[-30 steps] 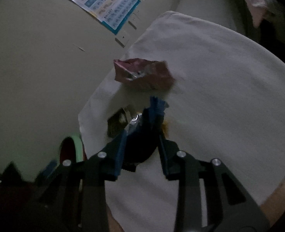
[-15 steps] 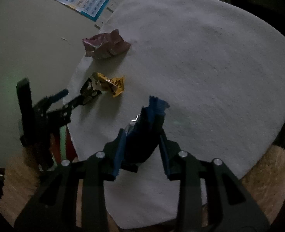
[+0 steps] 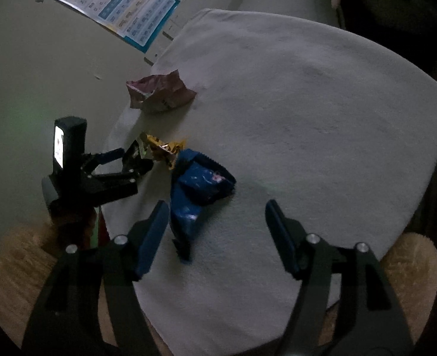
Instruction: Collect trash
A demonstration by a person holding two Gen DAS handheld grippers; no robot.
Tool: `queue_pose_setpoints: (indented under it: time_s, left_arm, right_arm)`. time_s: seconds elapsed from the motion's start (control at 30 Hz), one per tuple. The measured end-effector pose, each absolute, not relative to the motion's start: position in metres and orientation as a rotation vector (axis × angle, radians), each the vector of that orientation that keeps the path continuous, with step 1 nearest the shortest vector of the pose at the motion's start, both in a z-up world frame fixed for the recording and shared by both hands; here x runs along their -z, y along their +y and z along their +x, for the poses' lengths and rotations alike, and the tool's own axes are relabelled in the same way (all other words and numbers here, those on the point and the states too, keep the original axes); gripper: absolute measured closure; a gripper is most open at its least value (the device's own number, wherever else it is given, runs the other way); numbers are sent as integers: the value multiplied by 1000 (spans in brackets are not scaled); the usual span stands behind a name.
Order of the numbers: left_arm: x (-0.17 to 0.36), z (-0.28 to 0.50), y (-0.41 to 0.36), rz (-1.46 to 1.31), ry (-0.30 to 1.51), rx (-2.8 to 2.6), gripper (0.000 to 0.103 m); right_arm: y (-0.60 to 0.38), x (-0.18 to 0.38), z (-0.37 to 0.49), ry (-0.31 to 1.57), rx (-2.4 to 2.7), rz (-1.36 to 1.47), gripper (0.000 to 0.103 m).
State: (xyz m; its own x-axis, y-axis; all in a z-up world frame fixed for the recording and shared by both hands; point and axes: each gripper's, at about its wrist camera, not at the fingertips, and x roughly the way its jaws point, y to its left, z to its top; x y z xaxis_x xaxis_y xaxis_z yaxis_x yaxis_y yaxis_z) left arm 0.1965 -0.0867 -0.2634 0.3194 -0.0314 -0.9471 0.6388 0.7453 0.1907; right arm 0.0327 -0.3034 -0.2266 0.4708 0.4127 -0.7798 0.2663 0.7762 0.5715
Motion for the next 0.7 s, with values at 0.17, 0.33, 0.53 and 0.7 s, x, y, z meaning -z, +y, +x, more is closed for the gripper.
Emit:
queue_pose_setpoints:
  time_s: [0.17,0.33,0.53,0.7]
  left_arm:
    - [259,192,-79,616,1157,454,40]
    - [248,188,-62,533,1161,434,52]
    - [227,153,-30,379,1118,380,58]
    - [209,119,0,170,1111,295,103]
  right_arm:
    - [-300,228,35,1107,-104,716,37]
    - [-288,227,38,1119,-119,686,37]
    - [-270,231,42,1142,-113,643,37]
    - [-251,236,54,1156,-102,597,37]
